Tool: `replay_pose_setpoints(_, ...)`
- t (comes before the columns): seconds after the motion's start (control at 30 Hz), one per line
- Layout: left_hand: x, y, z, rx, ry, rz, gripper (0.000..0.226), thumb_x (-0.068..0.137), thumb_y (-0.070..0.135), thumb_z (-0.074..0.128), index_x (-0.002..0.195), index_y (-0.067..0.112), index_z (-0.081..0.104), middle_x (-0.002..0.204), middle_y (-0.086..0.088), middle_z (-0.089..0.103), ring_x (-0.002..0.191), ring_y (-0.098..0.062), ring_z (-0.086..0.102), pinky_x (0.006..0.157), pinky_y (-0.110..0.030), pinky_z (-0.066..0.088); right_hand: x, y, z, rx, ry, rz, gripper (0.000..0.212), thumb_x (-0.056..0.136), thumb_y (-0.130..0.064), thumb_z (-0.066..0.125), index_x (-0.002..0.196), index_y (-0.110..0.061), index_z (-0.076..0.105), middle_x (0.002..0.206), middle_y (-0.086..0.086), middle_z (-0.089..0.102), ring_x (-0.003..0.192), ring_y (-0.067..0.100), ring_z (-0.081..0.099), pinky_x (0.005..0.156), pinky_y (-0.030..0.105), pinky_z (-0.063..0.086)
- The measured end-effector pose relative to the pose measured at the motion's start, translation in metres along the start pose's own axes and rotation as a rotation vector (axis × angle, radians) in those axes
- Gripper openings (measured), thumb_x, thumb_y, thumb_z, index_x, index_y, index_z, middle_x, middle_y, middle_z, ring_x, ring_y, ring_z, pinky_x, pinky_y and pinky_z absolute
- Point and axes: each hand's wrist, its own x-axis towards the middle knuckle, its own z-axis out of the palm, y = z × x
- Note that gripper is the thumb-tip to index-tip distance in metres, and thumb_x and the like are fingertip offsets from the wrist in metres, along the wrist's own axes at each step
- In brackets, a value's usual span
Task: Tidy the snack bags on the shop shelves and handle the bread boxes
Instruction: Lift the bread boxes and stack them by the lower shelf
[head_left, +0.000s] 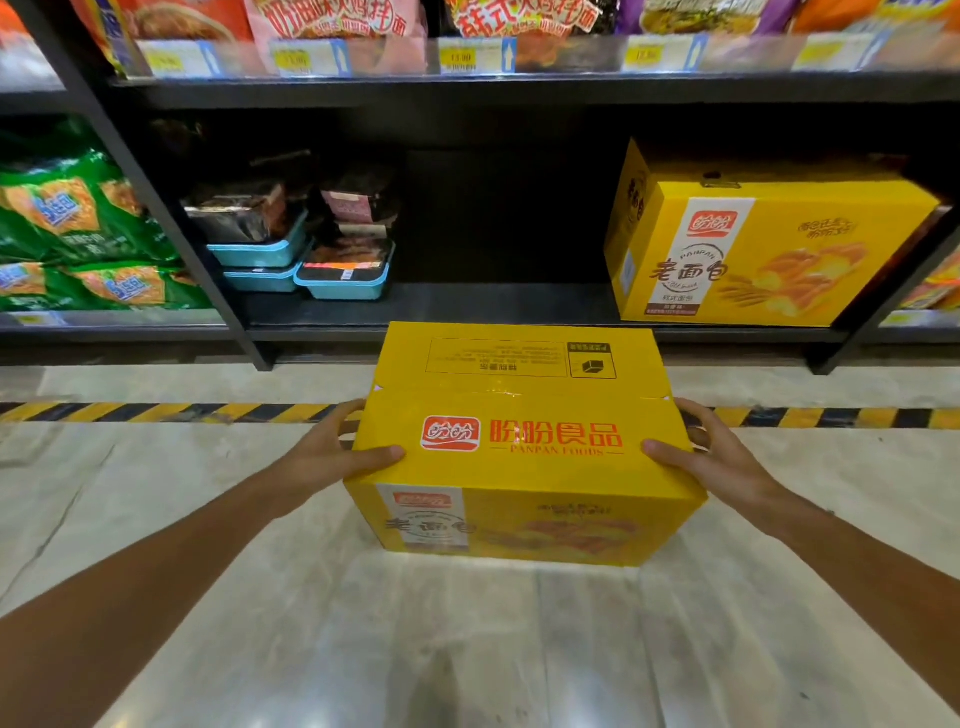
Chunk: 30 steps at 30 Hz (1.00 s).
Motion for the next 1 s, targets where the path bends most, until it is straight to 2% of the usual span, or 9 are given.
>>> replay_pose_setpoints(0.07, 0.009, 0.008, -0.001, 0.008, -0.008, -0.05, 0.152, 0.024, 0.08, 0.089, 0.156, 0.04, 0.026, 0.146, 0.002, 0.047, 0.123, -0.028, 0.059, 0.088, -0.042, 0.058, 0.006, -0.004, 0.004, 0.042, -0.002, 0.041, 0.087, 0.083, -0.041, 0.077, 0.157, -0.03, 0.033, 0.139, 0.0, 0.055, 0.109, 0.012, 0.061, 0.093, 0.039, 0.053)
replay_pose_setpoints(0.13, 0.016, 0.02, 0.005, -0.03, -0.038, -0.079, 0.144, 0.037, 0.071, 0.09, 0.158, 0.044, 0.017, 0.155, -0.003, 0.042, 0.124, -0.032, 0.058, 0.093, -0.049, 0.056, 0.013, -0.01, 0.009, 0.044, -0.019, 0.07, 0.107, 0.071, -0.056, 0.079, 0.16, -0.037, 0.023, 0.143, -0.002, 0.053, 0.12, 0.025, 0.06, 0.106, 0.051, 0.049)
replay_pose_setpoints(0.2, 0.024, 0.03, 0.009, -0.067, -0.062, -0.116, 0.139, 0.047, 0.061, 0.091, 0.159, 0.048, 0.009, 0.156, -0.006, 0.042, 0.121, -0.033, 0.058, 0.095, -0.053, 0.055, 0.021, -0.015, 0.011, 0.026, -0.045, 0.052, 0.12, 0.063, -0.067, 0.085, 0.16, -0.045, 0.018, 0.145, -0.003, 0.051, 0.126, 0.029, 0.057, 0.106, 0.053, 0.048)
replay_pose_setpoints(0.37, 0.023, 0.029, 0.013, -0.035, 0.015, -0.09, 0.122, 0.063, 0.045, 0.086, 0.158, 0.049, 0.01, 0.157, -0.006, 0.043, 0.13, -0.035, 0.055, 0.104, -0.06, 0.05, 0.026, -0.018, 0.008, 0.039, -0.057, 0.029, 0.116, 0.063, -0.052, 0.088, 0.159, -0.046, 0.023, 0.147, -0.001, 0.054, 0.126, 0.028, 0.058, 0.107, 0.055, 0.048)
replay_pose_setpoints(0.47, 0.016, 0.024, 0.015, -0.04, 0.075, -0.003, 0.119, 0.062, 0.045, 0.085, 0.158, 0.046, 0.015, 0.156, -0.004, 0.044, 0.13, -0.032, 0.054, 0.105, -0.057, 0.05, 0.015, -0.019, 0.008, 0.035, -0.047, -0.053, 0.125, 0.054, -0.063, 0.094, 0.158, -0.047, 0.025, 0.139, -0.008, 0.058, 0.122, 0.02, 0.061, 0.098, 0.044, 0.053)
replay_pose_setpoints(0.57, 0.014, 0.018, 0.015, -0.026, 0.125, 0.083, 0.128, 0.056, 0.057, 0.093, 0.157, 0.051, 0.013, 0.156, 0.001, 0.043, 0.133, -0.03, 0.053, 0.105, -0.056, 0.05, 0.01, -0.016, 0.01, 0.048, -0.012, -0.155, 0.11, 0.068, -0.038, 0.09, 0.156, -0.048, 0.025, 0.134, -0.017, 0.059, 0.119, 0.011, 0.063, 0.092, 0.035, 0.055)
replay_pose_setpoints(0.67, 0.01, 0.012, 0.016, -0.037, 0.13, 0.199, 0.136, 0.048, 0.059, 0.097, 0.151, 0.063, 0.009, 0.155, 0.006, 0.044, 0.134, -0.024, 0.053, 0.104, -0.053, 0.051, 0.009, -0.018, 0.009, 0.025, 0.018, -0.235, 0.117, 0.067, -0.029, 0.086, 0.156, -0.053, 0.014, 0.131, -0.036, 0.05, 0.118, -0.006, 0.055, 0.092, 0.027, 0.051)
replay_pose_setpoints(0.87, 0.002, 0.012, 0.021, 0.095, 0.181, 0.267, 0.132, 0.06, 0.047, 0.088, 0.148, 0.063, -0.008, 0.165, 0.003, 0.03, 0.144, -0.027, 0.041, 0.109, -0.054, 0.045, 0.003, -0.012, 0.007, -0.024, 0.001, -0.266, 0.129, 0.066, -0.045, 0.09, 0.16, -0.054, 0.002, 0.125, -0.06, 0.043, 0.118, -0.021, 0.052, 0.105, 0.038, 0.048)
replay_pose_setpoints(1.0, -0.006, 0.001, 0.024, 0.133, 0.206, 0.299, 0.14, 0.054, 0.072, 0.086, 0.154, 0.058, -0.011, 0.167, 0.006, 0.026, 0.141, -0.02, 0.041, 0.108, -0.055, 0.045, -0.006, -0.005, 0.009, -0.075, 0.004, -0.283, 0.128, 0.069, -0.036, 0.086, 0.16, -0.053, -0.002, 0.123, -0.066, 0.035, 0.114, -0.028, 0.047, 0.108, 0.04, 0.046)
